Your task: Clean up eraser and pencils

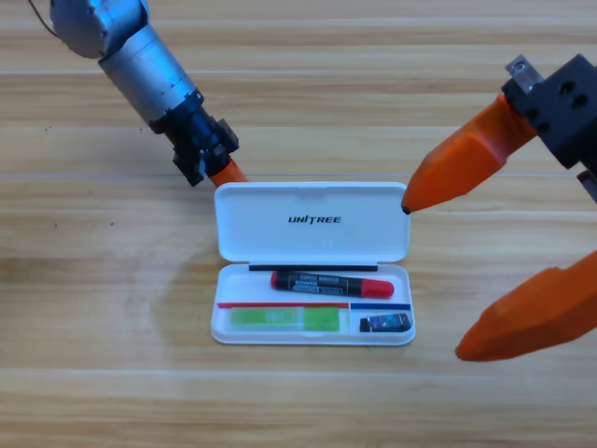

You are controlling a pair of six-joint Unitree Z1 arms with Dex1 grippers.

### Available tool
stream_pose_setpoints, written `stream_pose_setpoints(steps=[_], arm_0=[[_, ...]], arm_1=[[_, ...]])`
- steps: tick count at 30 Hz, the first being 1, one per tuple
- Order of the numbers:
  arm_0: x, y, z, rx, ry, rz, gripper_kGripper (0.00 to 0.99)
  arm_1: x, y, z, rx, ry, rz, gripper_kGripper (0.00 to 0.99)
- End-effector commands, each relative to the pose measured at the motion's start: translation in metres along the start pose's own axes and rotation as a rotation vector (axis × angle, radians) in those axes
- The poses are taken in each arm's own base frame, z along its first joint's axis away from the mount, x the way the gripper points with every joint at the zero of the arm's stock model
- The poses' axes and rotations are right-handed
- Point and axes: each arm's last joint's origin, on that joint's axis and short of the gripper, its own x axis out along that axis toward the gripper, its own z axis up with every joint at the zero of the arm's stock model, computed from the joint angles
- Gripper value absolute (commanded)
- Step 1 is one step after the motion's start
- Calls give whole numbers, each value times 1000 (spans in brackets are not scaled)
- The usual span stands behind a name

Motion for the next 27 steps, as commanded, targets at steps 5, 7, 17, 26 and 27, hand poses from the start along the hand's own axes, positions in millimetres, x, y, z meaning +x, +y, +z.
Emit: stream_pose_setpoints(steps=[5,7,17,26,27], arm_0=[[16,-23,4,-1,24,-97,0],[15,-33,8,10,29,-103,0],[8,-74,32,65,28,-116,0],[18,-85,34,81,54,-138,0],[20,-86,33,82,57,-140,0]], arm_1=[[0,11,0,-29,-26,23,989],[0,11,0,-29,-26,23,989],[1,10,-1,-25,-23,27,989],[3,10,-1,-20,-20,30,989],[3,10,-1,-20,-21,31,989]])
